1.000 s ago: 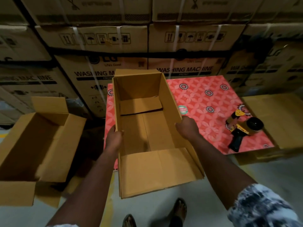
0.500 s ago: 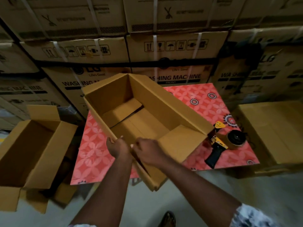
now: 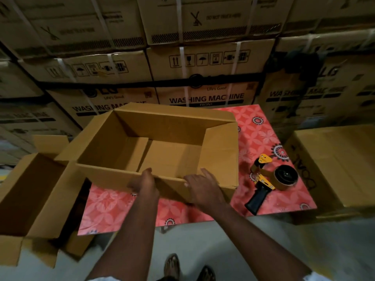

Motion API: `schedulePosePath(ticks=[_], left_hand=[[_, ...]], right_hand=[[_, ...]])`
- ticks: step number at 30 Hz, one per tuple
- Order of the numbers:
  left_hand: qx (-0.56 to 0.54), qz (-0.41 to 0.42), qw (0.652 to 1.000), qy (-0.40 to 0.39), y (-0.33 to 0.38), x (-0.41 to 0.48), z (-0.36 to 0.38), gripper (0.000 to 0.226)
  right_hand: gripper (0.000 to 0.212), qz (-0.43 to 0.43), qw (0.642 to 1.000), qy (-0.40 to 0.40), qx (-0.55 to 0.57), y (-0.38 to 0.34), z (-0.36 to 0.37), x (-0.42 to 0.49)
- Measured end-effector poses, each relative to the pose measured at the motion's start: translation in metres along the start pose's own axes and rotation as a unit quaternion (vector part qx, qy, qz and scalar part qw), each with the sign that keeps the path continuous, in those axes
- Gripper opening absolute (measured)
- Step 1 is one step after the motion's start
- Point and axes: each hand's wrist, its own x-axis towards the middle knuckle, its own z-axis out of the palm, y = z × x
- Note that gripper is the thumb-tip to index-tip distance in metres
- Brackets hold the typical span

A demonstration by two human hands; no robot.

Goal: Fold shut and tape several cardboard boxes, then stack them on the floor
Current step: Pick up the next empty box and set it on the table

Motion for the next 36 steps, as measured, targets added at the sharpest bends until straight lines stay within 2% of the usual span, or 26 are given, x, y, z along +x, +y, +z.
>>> schedulePosePath(ticks=[2, 4, 6, 8, 13, 17, 19, 21, 23, 24, 25, 29, 31, 33, 36], left_hand=[[0.032, 0.035, 0.998, 0.037, 0.019, 0.019, -0.013, 0.082], [0.043, 0.058, 0.995, 0.072, 0.036, 0.038, -0.025, 0.081], [0.054, 0.067, 0.991, 0.104, 0.050, 0.054, -0.039, 0.075], [0.044, 0.079, 0.989, 0.116, 0.058, 0.065, -0.057, 0.066], [0.005, 0.174, 0.983, 0.061, 0.056, 0.065, -0.083, 0.070], [0.012, 0.257, 0.966, 0.000, 0.052, 0.044, -0.083, 0.093], [0.059, 0.325, 0.944, -0.024, 0.050, 0.036, -0.082, 0.092], [0.133, 0.403, 0.904, -0.063, 0.045, 0.030, -0.084, 0.074], [0.242, 0.494, 0.829, -0.102, 0.035, 0.034, -0.091, 0.057], [0.301, 0.523, 0.790, -0.112, 0.031, 0.039, -0.096, 0.053], [0.347, 0.530, 0.765, -0.119, 0.027, 0.045, -0.100, 0.053], [0.413, 0.528, 0.728, -0.142, 0.028, 0.060, -0.108, 0.061], [0.433, 0.535, 0.711, -0.143, 0.029, 0.069, -0.110, 0.060], [0.438, 0.533, 0.710, -0.139, 0.030, 0.074, -0.108, 0.063], [0.424, 0.521, 0.731, -0.121, 0.032, 0.068, -0.104, 0.063]], right_hand=[[0.031, 0.004, 1.000, 0.001, -0.012, 0.019, -0.009, -0.003], [0.025, 0.021, 1.000, 0.002, -0.008, 0.048, -0.020, -0.006], [0.018, 0.043, 0.998, 0.038, 0.003, 0.076, -0.030, -0.008], [0.035, 0.080, 0.993, 0.084, 0.006, 0.098, -0.039, -0.007], [0.049, 0.167, 0.973, 0.159, -0.010, 0.103, -0.044, 0.005], [0.051, 0.177, 0.968, 0.176, -0.026, 0.099, -0.039, 0.010], [0.050, 0.167, 0.970, 0.176, -0.029, 0.099, -0.040, 0.011], [0.049, 0.157, 0.972, 0.175, -0.030, 0.097, -0.042, 0.012], [0.048, 0.150, 0.974, 0.168, -0.023, 0.098, -0.043, 0.011], [0.050, 0.149, 0.975, 0.166, -0.018, 0.099, -0.042, 0.010], [0.051, 0.149, 0.975, 0.163, -0.012, 0.100, -0.042, 0.009], [0.046, 0.171, 0.971, 0.169, 0.001, 0.103, -0.039, 0.012], [0.033, 0.197, 0.962, 0.188, 0.021, 0.106, -0.041, 0.014], [0.020, 0.262, 0.944, 0.199, 0.003, 0.113, -0.048, 0.014], [0.054, 0.407, 0.893, 0.191, -0.026, 0.136, -0.064, 0.011]])
